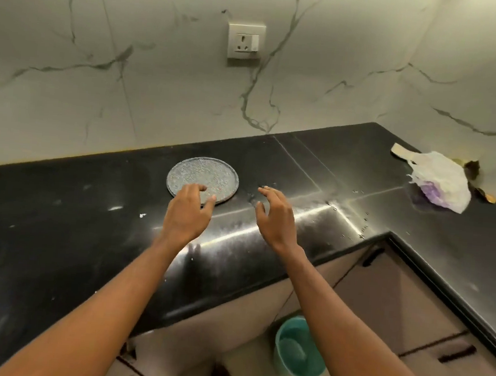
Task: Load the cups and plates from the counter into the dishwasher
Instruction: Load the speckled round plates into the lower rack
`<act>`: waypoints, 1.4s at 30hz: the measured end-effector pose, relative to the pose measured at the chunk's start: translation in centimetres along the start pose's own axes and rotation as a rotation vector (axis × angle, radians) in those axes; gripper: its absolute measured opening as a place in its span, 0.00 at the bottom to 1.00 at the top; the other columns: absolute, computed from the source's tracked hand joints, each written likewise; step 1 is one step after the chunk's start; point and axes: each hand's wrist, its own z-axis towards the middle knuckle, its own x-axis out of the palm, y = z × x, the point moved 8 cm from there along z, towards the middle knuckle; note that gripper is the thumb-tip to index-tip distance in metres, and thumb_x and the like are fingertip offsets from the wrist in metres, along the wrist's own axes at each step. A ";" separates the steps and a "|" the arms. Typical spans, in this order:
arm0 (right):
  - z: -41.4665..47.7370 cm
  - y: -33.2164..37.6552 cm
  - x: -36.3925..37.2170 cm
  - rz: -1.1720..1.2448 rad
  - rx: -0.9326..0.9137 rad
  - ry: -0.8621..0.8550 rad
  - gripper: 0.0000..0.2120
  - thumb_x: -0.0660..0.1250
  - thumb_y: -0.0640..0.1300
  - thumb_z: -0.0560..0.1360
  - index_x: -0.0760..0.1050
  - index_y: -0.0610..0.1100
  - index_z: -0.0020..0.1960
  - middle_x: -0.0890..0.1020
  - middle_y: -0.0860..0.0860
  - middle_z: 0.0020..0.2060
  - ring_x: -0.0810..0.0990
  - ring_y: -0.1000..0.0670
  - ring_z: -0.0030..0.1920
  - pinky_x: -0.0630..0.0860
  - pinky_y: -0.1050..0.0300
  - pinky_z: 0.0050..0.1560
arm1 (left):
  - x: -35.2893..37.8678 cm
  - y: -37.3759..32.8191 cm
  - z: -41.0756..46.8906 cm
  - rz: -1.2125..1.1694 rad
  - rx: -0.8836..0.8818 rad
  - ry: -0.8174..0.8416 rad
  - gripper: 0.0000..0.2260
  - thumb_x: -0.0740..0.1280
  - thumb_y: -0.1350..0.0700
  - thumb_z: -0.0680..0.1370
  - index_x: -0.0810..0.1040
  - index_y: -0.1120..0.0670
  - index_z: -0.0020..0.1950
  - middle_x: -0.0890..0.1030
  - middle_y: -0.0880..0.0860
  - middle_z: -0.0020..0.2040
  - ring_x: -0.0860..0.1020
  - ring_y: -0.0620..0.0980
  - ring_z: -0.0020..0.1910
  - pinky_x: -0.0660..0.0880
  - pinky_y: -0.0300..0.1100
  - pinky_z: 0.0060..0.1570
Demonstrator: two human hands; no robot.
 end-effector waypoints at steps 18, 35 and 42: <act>12.6 -7.2 15.7 0.023 0.272 0.466 0.23 0.64 0.37 0.74 0.70 0.40 0.69 0.76 0.44 0.64 0.74 0.47 0.63 0.68 0.55 0.62 | 6.8 16.4 11.3 -0.343 -0.946 -0.087 0.20 0.63 0.45 0.65 0.79 0.58 0.48 0.80 0.60 0.53 0.77 0.62 0.52 0.75 0.53 0.53; 7.8 -10.5 9.8 0.455 0.739 0.132 0.24 0.63 0.28 0.70 0.75 0.46 0.62 0.79 0.52 0.48 0.76 0.51 0.36 0.72 0.56 0.33 | 6.0 6.5 10.8 -0.780 -0.711 -0.041 0.12 0.65 0.58 0.78 0.72 0.56 0.61 0.79 0.57 0.55 0.80 0.55 0.50 0.80 0.47 0.42; -0.2 -8.8 3.4 0.451 0.738 -0.040 0.20 0.67 0.32 0.71 0.77 0.47 0.60 0.82 0.49 0.46 0.76 0.53 0.35 0.74 0.64 0.30 | 3.2 0.7 5.1 -0.719 -0.481 -0.021 0.10 0.62 0.61 0.80 0.69 0.57 0.61 0.74 0.55 0.54 0.73 0.43 0.41 0.70 0.29 0.22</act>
